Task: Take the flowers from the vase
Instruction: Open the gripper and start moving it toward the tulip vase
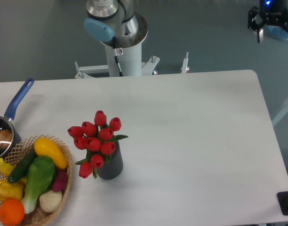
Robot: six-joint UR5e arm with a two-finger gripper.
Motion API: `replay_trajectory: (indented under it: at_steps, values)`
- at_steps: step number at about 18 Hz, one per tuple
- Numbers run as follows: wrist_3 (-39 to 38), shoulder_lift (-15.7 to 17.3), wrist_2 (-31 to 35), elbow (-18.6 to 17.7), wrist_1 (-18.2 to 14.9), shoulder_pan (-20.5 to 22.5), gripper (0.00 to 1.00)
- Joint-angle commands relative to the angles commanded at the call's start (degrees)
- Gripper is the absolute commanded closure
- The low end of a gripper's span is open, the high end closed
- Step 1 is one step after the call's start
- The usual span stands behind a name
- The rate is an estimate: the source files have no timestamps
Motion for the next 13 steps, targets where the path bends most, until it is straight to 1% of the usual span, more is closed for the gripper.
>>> replay_trajectory:
  at_steps: [4,6,9,13]
  values:
    - [-0.2,0.8,-2.1,-0.5,-0.3,-0.6,0.00]
    - [-1.0,0.9,-5.3,-1.5,-0.1,-0.6,0.00]
    - [-1.8,1.5,-11.9,-3.0,0.1,0.1,0.00]
    - [-2.6,2.2,-12.0,-3.5,-0.4,-0.1,0.00]
